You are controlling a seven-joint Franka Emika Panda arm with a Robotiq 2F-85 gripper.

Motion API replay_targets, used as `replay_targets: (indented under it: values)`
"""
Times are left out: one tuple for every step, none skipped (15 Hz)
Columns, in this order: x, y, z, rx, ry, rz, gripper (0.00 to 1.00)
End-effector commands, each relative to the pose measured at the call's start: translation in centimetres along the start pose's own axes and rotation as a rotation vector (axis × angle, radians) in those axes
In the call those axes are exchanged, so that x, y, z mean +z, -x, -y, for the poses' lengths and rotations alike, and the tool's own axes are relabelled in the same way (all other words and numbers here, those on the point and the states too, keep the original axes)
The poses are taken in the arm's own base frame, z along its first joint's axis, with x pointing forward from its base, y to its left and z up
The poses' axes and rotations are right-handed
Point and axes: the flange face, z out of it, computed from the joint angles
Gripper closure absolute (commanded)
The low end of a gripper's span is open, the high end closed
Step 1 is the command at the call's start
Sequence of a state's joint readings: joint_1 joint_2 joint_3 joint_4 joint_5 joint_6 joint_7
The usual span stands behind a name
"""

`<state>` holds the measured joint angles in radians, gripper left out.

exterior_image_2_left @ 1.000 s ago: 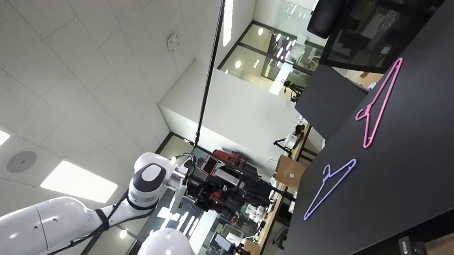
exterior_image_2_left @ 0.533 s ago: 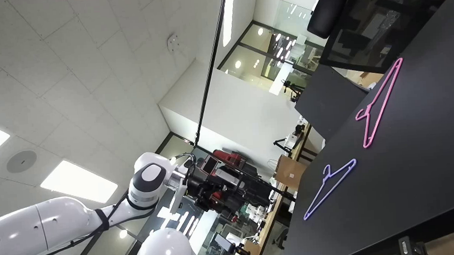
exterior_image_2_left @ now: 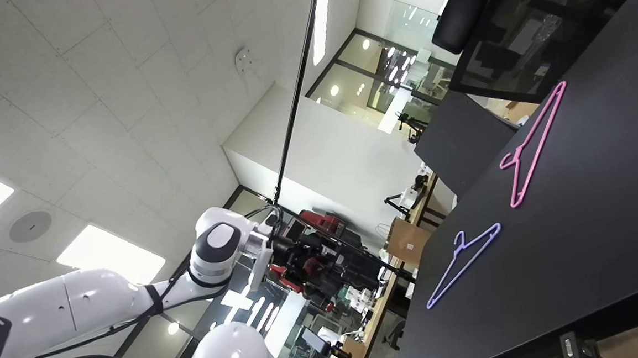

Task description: Hang the purple coat hang on the rod

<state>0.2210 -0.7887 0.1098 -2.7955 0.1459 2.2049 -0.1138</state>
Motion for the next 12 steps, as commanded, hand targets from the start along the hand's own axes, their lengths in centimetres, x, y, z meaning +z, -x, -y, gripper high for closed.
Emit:
replay_targets:
  values:
    - [3.5, -3.9, -6.0, -0.058, 0.034, 0.038, 0.00]
    - [4.3, -4.6, -7.7, -0.089, 0.046, 0.056, 0.00]
    - [5.1, -5.4, -9.8, -0.109, 0.065, 0.076, 0.00]
    - [6.0, -6.1, -11.6, -0.148, 0.072, 0.105, 0.00]
    - [6.8, -7.0, -13.3, -0.198, 0.070, 0.142, 0.00]
    - [7.6, -8.1, -14.5, -0.249, 0.063, 0.175, 0.00]
    - [8.3, -9.4, -15.8, -0.295, 0.061, 0.200, 0.00]
    - [9.0, -10.8, -17.0, -0.343, 0.064, 0.224, 0.00]
    - [9.8, -12.4, -17.9, -0.372, 0.082, 0.234, 0.00]
    - [10.5, -14.0, -18.7, -0.389, 0.108, 0.239, 0.00]
    - [11.2, -15.6, -19.4, -0.402, 0.132, 0.246, 0.00]
    - [12.2, -17.3, -19.9, -0.423, 0.142, 0.253, 0.00]
